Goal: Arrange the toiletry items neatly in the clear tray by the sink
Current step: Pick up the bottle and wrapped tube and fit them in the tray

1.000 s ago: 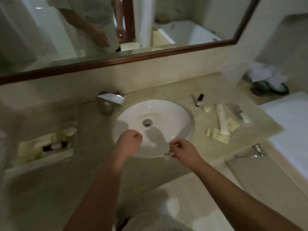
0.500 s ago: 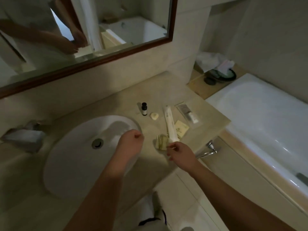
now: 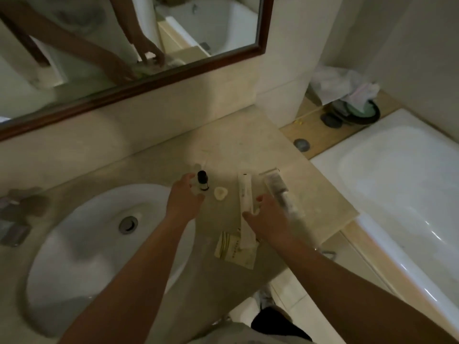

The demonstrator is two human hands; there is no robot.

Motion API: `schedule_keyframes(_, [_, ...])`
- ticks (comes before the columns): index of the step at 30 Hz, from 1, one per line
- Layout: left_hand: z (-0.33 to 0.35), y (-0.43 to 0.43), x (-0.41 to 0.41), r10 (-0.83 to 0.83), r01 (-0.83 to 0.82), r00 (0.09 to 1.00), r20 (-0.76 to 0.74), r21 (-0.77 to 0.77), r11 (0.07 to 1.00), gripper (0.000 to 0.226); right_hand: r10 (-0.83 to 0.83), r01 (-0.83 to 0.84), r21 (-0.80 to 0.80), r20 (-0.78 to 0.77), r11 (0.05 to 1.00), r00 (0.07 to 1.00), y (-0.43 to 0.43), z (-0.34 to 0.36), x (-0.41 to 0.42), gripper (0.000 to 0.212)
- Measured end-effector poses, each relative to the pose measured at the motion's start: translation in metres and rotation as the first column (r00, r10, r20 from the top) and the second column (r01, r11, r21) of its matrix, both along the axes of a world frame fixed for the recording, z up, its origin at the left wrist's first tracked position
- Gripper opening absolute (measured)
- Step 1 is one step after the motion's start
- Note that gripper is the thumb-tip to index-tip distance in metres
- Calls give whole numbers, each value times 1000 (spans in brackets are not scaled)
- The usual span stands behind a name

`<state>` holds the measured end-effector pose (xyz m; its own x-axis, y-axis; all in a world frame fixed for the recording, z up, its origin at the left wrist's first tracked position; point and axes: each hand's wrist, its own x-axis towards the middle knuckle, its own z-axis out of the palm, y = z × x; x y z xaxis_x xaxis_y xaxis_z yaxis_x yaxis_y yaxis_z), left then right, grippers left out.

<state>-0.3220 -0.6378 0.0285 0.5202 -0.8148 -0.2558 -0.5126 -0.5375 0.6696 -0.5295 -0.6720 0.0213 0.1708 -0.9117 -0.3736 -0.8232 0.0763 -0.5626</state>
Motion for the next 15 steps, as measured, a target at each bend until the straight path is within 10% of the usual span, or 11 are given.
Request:
schedule_keyframes(7, [-26,2,-7,-63,67,998,-31,153,986,66,89,-115,-92,-249,989,964,30,-12,-4,55])
schedule_keyframes(9, [-15,-47,-20,209,-223,974,89,199,954,60,362,-376,-35,-199,926,911,-60,-32,-1,51])
schedule_keyframes(15, [-14,-53,-9,153,-172,981,120,169,971,36,221,-223,105,26,969,975,-58,-21,10,50])
